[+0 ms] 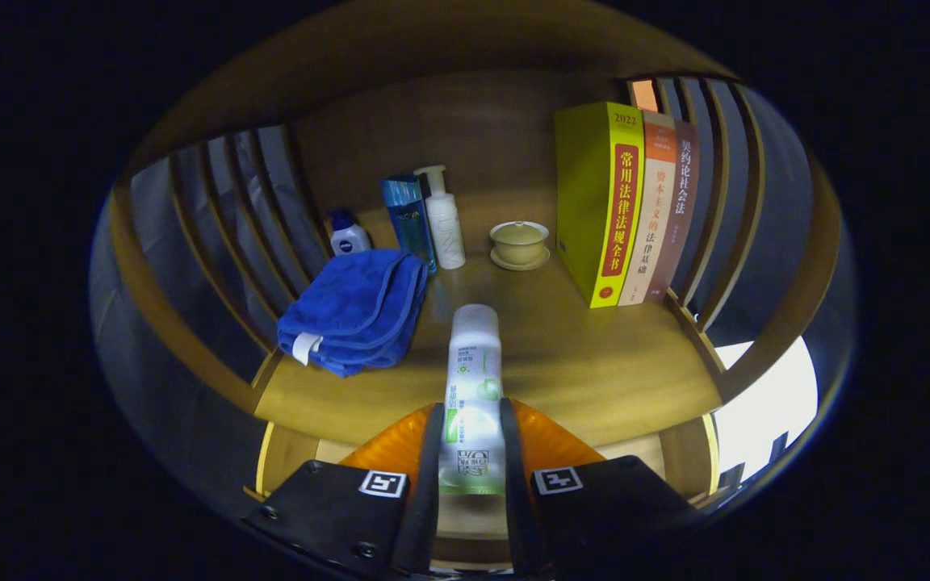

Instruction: Pull open the drawer, take out the items inside it, and place them on the countertop above the cabinet.

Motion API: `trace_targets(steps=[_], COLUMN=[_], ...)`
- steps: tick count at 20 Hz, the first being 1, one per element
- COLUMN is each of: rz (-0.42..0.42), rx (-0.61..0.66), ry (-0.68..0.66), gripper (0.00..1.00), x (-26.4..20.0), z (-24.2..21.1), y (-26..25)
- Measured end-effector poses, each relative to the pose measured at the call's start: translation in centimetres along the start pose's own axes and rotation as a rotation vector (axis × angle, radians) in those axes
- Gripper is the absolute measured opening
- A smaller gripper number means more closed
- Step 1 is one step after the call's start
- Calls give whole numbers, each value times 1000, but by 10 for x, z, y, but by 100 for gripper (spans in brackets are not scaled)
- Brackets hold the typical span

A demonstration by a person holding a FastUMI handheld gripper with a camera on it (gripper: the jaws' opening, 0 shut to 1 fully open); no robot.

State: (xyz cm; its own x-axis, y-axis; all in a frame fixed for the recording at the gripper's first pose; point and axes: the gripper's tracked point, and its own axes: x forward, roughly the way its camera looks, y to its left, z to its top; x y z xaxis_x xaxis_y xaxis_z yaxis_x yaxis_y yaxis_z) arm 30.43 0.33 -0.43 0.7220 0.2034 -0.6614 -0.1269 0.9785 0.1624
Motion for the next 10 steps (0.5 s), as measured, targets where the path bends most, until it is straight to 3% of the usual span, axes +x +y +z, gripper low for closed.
trace_targets(steps=[10], rz=[-62], rx=[-46], ry=[-33], gripper=[44], x=[58], z=[-6], y=[-2])
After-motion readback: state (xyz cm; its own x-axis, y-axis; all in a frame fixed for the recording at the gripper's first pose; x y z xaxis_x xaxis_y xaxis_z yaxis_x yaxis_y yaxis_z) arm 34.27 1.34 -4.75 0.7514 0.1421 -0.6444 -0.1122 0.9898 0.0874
